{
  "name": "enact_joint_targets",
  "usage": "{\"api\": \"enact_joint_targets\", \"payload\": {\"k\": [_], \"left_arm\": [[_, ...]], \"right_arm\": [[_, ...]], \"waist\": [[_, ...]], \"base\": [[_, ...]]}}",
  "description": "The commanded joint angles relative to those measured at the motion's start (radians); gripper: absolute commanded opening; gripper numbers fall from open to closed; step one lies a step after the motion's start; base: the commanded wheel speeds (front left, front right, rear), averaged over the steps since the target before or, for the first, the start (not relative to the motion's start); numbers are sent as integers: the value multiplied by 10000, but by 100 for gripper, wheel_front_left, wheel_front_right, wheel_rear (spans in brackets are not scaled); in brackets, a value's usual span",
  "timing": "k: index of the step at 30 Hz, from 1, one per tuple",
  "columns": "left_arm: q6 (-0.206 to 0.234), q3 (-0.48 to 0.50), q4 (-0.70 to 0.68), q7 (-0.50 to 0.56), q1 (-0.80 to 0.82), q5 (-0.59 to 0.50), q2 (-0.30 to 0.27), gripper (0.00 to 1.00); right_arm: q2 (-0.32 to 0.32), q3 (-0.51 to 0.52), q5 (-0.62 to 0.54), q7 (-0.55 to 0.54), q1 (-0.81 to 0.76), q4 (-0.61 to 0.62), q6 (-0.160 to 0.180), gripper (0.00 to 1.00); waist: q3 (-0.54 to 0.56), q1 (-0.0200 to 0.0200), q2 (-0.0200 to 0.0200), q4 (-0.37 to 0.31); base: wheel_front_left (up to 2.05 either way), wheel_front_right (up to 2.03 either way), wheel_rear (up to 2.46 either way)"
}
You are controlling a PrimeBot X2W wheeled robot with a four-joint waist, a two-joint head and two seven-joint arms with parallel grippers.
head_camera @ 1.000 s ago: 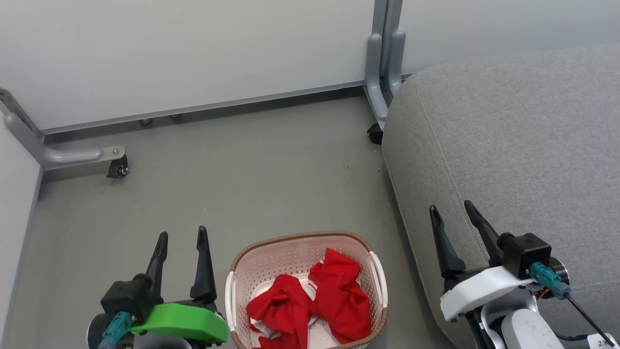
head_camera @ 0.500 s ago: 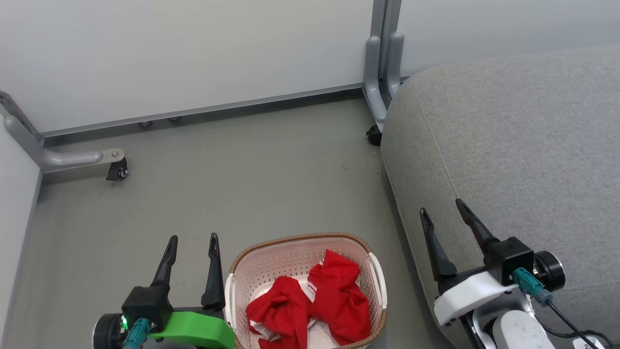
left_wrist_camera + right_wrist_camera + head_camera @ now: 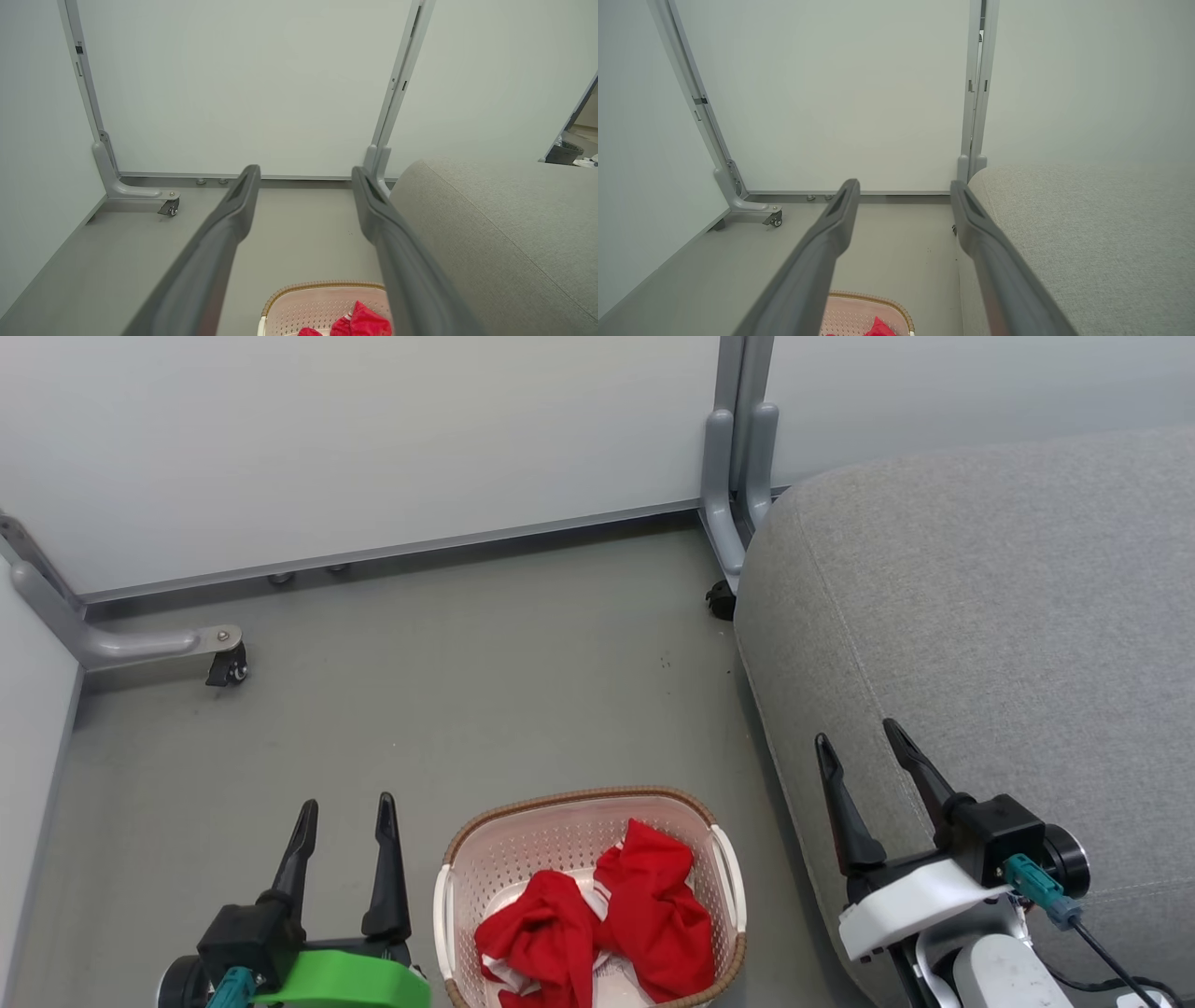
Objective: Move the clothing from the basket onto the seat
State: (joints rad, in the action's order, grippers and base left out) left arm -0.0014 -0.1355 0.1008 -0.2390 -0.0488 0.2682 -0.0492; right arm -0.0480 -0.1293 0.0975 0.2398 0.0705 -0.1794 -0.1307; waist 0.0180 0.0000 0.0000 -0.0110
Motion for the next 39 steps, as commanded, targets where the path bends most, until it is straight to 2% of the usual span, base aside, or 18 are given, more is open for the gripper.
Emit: {"api": "enact_joint_targets", "payload": {"k": [1, 8, 12, 30, 39], "left_arm": [[-54, -31, 8, -101, -105, -151, -20, 100], [-91, -42, 183, -203, -185, -331, -22, 100], [-113, -68, 240, -289, -205, -498, -25, 100], [-108, -14, 527, -257, -227, -365, -24, 100], [-100, -209, 1530, -257, -128, -588, -23, 100]], "right_arm": [[-32, -9, -45, 83, -13, -12, 0, 100], [-36, -232, 206, 212, -39, -88, 0, 100], [-41, -324, -57, 273, -52, -145, -1, 100], [-38, -280, 100, 263, -62, -208, -1, 100], [-35, -14, 88, 263, -73, -464, -1, 100]], "waist": [[10, 0, 0, -3], [51, 0, 0, -25], [74, 0, 0, -33], [41, 0, 0, -30], [-205, 0, 0, -294]], "base": [[0, 0, 0], [0, 0, 0], [0, 0, 0], [0, 0, 0], [0, 0, 0]]}}
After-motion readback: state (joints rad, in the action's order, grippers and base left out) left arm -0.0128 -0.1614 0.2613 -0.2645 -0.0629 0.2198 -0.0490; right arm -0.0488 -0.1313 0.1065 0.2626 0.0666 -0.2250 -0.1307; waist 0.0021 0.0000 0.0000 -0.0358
